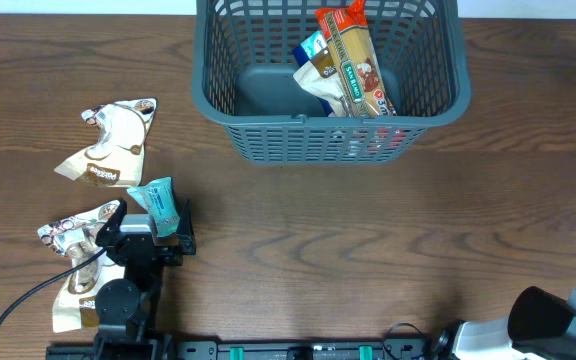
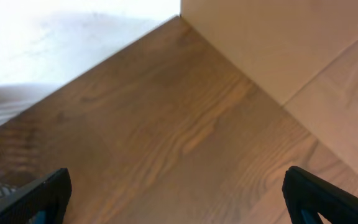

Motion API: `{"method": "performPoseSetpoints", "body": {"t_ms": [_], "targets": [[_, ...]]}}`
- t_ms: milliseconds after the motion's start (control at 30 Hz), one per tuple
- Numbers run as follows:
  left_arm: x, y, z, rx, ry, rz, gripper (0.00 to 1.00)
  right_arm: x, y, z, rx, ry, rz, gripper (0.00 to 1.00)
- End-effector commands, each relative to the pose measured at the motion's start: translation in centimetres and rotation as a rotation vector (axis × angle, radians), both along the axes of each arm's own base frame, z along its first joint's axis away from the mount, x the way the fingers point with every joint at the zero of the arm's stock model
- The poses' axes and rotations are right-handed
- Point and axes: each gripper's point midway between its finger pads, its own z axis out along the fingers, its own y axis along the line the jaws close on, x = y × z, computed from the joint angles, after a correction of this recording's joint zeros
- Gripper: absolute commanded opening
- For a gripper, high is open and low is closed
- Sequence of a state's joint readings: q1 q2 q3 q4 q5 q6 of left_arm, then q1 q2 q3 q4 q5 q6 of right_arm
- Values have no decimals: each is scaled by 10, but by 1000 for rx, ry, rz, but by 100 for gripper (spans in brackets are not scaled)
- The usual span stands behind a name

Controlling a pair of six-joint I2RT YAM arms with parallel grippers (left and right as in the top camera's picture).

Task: Pack container
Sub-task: 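Open the right gripper and withdraw it to the right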

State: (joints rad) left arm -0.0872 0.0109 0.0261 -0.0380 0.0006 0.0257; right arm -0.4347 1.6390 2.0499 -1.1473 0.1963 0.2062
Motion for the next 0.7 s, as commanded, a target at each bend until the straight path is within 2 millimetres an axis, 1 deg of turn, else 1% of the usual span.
{"method": "performPoseSetpoints", "body": {"t_ms": [0,100,167,233,300,400,667], "targets": [[-1,1,-18,4,51,5,99,3,5,-34,83,54,12,99],[-1,1,-18,4,51,5,99,3,10,-70,133,124,26,99],[-1,1,-18,4,51,5,99,2,16,-99,181,173,42,99],[-1,1,-18,4,51,5,99,-2,20,-122,213,216,48,99],[-1,1,-18,4,51,5,99,-6,23,-139,231,252,47,99],[-1,1,-18,4,51,5,99,-9,24,-150,243,276,45,99],[-1,1,-18,4,51,5,99,-12,25,-153,250,289,44,99]]}}
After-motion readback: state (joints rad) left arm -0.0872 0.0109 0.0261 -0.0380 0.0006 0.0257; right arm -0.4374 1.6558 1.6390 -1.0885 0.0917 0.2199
